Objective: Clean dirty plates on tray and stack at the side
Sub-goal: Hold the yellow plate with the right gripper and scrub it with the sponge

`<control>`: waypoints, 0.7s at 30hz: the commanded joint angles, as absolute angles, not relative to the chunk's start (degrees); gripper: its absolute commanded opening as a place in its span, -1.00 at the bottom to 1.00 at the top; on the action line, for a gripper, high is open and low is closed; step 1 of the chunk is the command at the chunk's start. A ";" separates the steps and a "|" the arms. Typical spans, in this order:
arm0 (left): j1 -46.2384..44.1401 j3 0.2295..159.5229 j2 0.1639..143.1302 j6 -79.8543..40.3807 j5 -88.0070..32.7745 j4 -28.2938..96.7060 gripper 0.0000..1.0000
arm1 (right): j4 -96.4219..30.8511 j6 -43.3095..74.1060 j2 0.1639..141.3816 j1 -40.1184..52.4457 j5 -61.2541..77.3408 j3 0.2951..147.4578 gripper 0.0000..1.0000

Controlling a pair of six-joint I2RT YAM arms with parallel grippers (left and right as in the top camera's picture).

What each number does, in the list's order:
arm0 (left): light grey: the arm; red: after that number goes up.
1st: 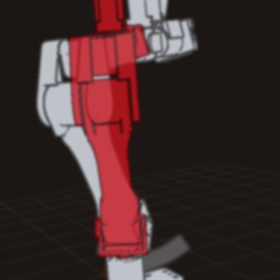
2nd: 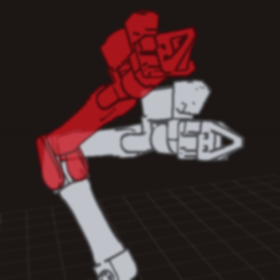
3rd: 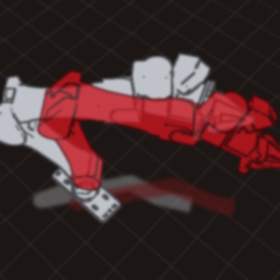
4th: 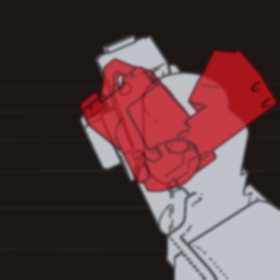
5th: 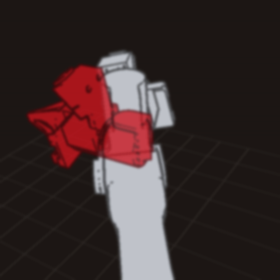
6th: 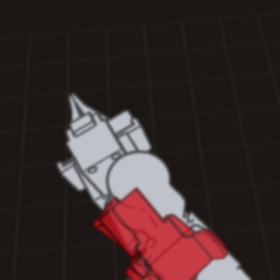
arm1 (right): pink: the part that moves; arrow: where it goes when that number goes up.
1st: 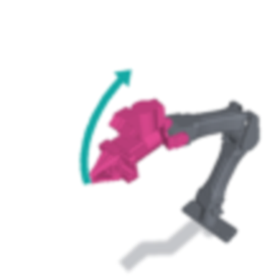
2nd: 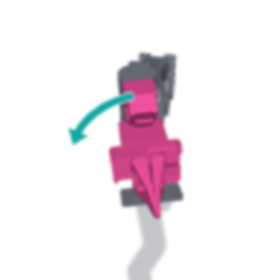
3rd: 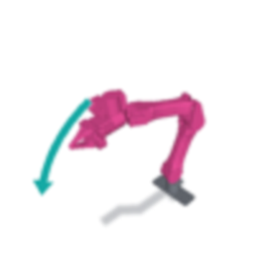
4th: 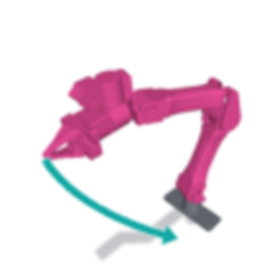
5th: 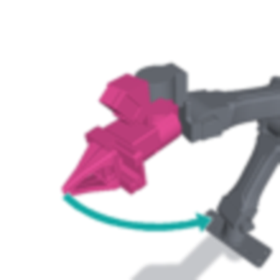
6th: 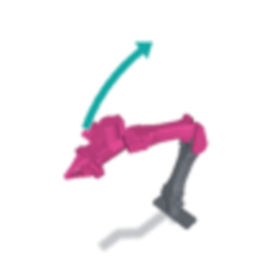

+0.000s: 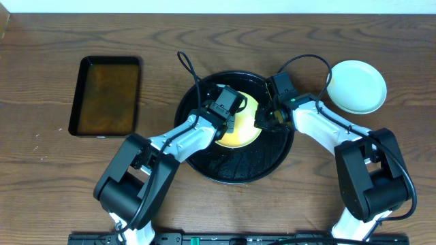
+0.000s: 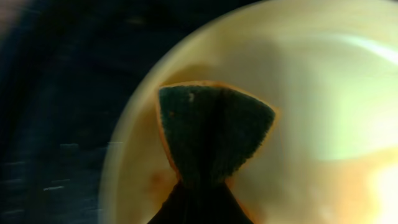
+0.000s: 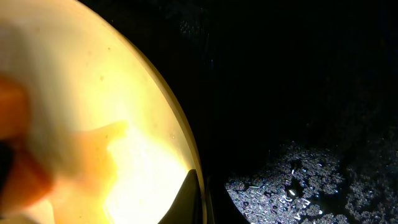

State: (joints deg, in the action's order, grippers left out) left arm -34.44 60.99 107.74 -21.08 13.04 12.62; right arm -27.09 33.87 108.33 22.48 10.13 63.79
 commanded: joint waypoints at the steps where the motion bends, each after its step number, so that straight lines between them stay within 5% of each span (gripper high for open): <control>1: -34.00 60.01 103.63 -17.58 25.52 14.02 -0.85 | -27.46 33.58 109.08 22.59 7.53 62.98 -0.97; 7: -34.28 60.01 99.81 -17.93 25.08 13.58 -0.85 | -27.44 33.58 109.08 22.59 7.53 62.98 -0.97; 14: -34.61 60.01 101.25 -31.42 4.27 8.93 -0.85 | -27.31 33.58 109.08 22.59 7.53 62.98 -0.95; 21: -35.44 60.01 108.25 -34.74 2.37 6.59 -0.85 | -27.38 33.58 109.08 22.59 7.53 62.98 -0.95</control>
State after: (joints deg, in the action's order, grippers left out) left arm -35.20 60.36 104.22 -32.05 4.56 6.57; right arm -27.07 33.87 108.33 22.48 10.09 63.79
